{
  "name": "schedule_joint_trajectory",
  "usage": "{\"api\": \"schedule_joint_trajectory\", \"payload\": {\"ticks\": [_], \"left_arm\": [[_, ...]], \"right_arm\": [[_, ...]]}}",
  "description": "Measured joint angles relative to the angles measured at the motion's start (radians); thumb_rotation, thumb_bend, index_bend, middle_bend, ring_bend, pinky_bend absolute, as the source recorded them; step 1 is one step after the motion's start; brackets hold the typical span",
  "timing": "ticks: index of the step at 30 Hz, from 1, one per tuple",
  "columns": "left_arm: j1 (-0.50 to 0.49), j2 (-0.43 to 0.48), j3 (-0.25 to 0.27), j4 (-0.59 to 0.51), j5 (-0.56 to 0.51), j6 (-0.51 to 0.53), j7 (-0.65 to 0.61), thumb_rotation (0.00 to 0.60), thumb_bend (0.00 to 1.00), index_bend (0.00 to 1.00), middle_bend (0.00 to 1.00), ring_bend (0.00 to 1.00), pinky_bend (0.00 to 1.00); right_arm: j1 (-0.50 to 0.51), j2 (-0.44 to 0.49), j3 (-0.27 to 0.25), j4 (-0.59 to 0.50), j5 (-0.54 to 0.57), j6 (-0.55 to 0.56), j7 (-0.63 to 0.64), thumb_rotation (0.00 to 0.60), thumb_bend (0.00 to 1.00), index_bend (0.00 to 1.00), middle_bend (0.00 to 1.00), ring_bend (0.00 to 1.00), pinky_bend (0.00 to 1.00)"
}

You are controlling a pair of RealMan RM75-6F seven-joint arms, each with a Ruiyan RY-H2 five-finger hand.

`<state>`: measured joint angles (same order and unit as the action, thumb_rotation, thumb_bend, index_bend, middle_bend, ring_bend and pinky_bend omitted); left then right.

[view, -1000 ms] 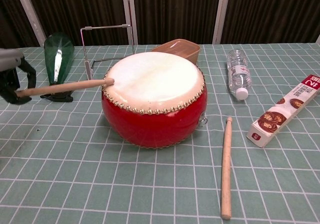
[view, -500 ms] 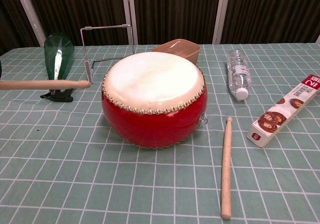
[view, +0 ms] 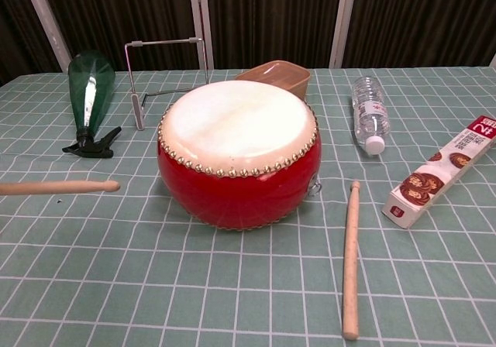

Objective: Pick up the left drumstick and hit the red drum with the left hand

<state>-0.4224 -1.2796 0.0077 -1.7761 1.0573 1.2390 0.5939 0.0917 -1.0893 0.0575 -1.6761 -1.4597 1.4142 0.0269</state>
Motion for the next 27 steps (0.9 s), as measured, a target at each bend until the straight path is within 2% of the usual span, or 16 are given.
{"api": "schedule_joint_trajectory", "payload": {"ticks": [3, 5, 7, 12, 16, 19, 22, 27], "left_arm": [[0.001, -0.006, 0.003, 0.008, -0.014, -0.009, 0.010, 0.600, 0.21, 0.43, 0.53, 0.50, 0.63], [-0.001, -0.010, 0.001, 0.014, -0.031, -0.017, 0.016, 0.600, 0.17, 0.35, 0.40, 0.37, 0.51], [-0.002, -0.013, -0.003, 0.017, -0.043, -0.025, 0.016, 0.600, 0.13, 0.29, 0.31, 0.28, 0.44], [-0.002, 0.000, -0.012, 0.004, -0.042, -0.031, -0.005, 0.600, 0.08, 0.20, 0.20, 0.18, 0.35], [0.005, 0.020, -0.014, -0.017, -0.022, -0.023, -0.031, 0.600, 0.04, 0.07, 0.07, 0.05, 0.20], [0.016, 0.037, -0.018, -0.041, 0.006, -0.004, -0.062, 0.600, 0.02, 0.01, 0.01, 0.00, 0.12], [0.034, 0.057, -0.018, -0.061, 0.065, 0.032, -0.105, 0.600, 0.01, 0.00, 0.00, 0.00, 0.09], [0.084, 0.093, 0.001, -0.065, 0.239, 0.136, -0.186, 0.600, 0.00, 0.00, 0.00, 0.00, 0.01]], "right_arm": [[0.000, 0.000, 0.000, 0.000, 0.001, -0.001, 0.000, 0.600, 0.44, 0.00, 0.00, 0.00, 0.04], [0.000, -0.001, 0.000, 0.000, 0.000, -0.001, 0.000, 0.600, 0.44, 0.00, 0.00, 0.00, 0.04], [0.000, 0.000, -0.001, -0.001, 0.000, -0.001, -0.002, 0.600, 0.44, 0.00, 0.00, 0.00, 0.04], [0.000, 0.002, -0.001, -0.003, 0.003, -0.004, -0.005, 0.600, 0.44, 0.00, 0.00, 0.00, 0.04], [0.001, 0.002, -0.002, -0.002, 0.003, -0.006, -0.007, 0.600, 0.44, 0.00, 0.00, 0.00, 0.04], [0.001, 0.003, -0.002, 0.000, -0.001, -0.004, -0.006, 0.600, 0.44, 0.00, 0.00, 0.00, 0.04], [0.003, 0.004, -0.003, 0.005, -0.009, -0.003, -0.005, 0.600, 0.44, 0.00, 0.00, 0.00, 0.03], [0.003, -0.001, -0.005, 0.027, -0.044, 0.020, -0.018, 0.600, 0.44, 0.00, 0.00, 0.00, 0.00]]}}
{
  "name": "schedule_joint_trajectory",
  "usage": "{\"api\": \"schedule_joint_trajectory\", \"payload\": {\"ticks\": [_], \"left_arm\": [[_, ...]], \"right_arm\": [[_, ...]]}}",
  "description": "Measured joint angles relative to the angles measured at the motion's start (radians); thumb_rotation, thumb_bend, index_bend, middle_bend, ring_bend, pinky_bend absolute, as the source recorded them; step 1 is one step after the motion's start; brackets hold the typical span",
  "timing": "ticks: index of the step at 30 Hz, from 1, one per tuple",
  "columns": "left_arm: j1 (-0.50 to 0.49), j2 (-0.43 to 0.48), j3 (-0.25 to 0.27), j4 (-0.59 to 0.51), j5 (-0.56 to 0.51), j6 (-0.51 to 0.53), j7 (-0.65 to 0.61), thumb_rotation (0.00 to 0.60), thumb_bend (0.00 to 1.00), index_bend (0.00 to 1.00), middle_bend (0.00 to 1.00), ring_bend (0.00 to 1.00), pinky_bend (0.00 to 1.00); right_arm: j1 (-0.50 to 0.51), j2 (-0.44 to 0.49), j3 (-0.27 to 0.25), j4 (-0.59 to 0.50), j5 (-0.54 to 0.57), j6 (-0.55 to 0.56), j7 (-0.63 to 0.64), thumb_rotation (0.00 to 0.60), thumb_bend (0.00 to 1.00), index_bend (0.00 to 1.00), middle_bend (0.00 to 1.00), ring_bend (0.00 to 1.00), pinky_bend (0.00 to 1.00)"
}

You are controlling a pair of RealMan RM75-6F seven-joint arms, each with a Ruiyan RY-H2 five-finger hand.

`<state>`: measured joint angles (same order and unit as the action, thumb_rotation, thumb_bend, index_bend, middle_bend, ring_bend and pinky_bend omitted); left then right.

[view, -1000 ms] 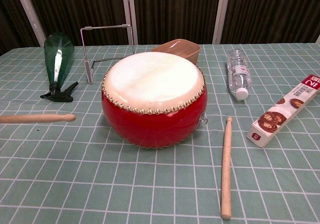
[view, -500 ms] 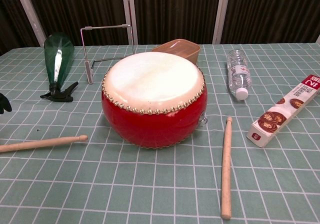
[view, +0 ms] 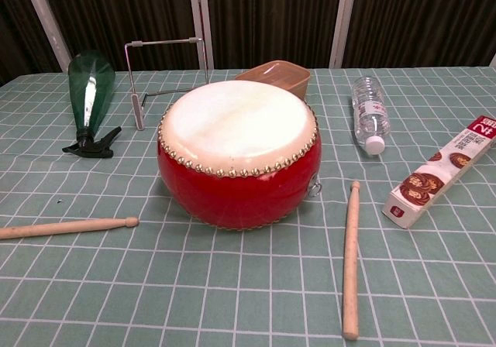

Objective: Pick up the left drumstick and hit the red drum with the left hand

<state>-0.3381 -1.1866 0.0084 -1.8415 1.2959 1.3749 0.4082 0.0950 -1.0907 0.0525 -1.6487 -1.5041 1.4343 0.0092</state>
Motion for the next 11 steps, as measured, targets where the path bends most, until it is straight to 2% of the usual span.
{"api": "schedule_joint_trajectory", "payload": {"ticks": [5, 11], "left_arm": [[0.086, 0.030, 0.045, 0.073, 0.166, 0.138, -0.069, 0.600, 0.00, 0.00, 0.00, 0.00, 0.00], [0.160, 0.038, 0.062, 0.149, 0.215, 0.223, -0.195, 0.600, 0.00, 0.00, 0.00, 0.00, 0.00]], "right_arm": [[-0.002, -0.017, -0.002, 0.030, -0.041, 0.037, -0.035, 0.600, 0.44, 0.00, 0.00, 0.00, 0.00], [-0.002, -0.022, -0.007, 0.029, -0.034, 0.026, -0.060, 0.600, 0.44, 0.00, 0.00, 0.00, 0.00]]}}
